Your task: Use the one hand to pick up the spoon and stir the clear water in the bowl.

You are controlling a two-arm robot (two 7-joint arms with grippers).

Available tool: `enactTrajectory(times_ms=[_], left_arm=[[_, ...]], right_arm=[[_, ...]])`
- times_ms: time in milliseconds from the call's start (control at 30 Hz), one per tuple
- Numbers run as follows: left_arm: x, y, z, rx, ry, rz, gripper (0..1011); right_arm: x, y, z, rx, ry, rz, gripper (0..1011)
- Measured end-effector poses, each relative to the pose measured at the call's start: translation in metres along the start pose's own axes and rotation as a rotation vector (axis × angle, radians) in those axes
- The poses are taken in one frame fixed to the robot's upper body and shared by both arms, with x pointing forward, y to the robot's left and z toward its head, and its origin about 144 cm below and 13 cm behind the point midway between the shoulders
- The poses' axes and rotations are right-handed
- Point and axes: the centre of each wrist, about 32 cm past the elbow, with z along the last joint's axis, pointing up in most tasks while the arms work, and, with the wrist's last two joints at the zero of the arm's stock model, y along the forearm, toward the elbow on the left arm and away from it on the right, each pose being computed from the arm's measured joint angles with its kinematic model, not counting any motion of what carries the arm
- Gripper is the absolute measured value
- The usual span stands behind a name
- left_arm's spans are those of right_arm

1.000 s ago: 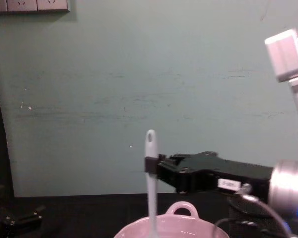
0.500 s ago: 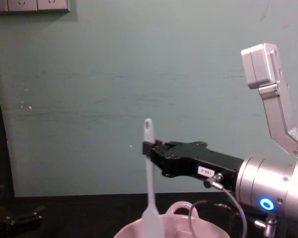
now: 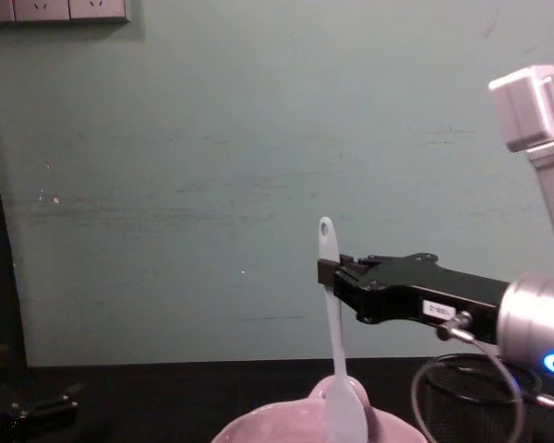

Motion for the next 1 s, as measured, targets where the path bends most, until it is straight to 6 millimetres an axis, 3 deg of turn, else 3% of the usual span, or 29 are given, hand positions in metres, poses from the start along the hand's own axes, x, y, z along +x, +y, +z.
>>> enactTrajectory(times_ms=[400, 733, 1000], left_arm=[[0.0, 0.0, 0.0, 0.0, 0.0, 0.0, 1011], [0.0, 0.0, 0.0, 0.0, 0.0, 0.0, 1011], [0.0, 0.0, 0.0, 0.0, 0.0, 0.0, 1011]], right_arm=[[-0.016, -0.02, 0.009, -0.002, 0.091, 0.118, 110], [-0.033, -0.001, -0.001, 0.019, 0.151, 0.16, 110], [-0.035, 0.016, -0.015, 0.05, 0.109, 0.09, 110]])
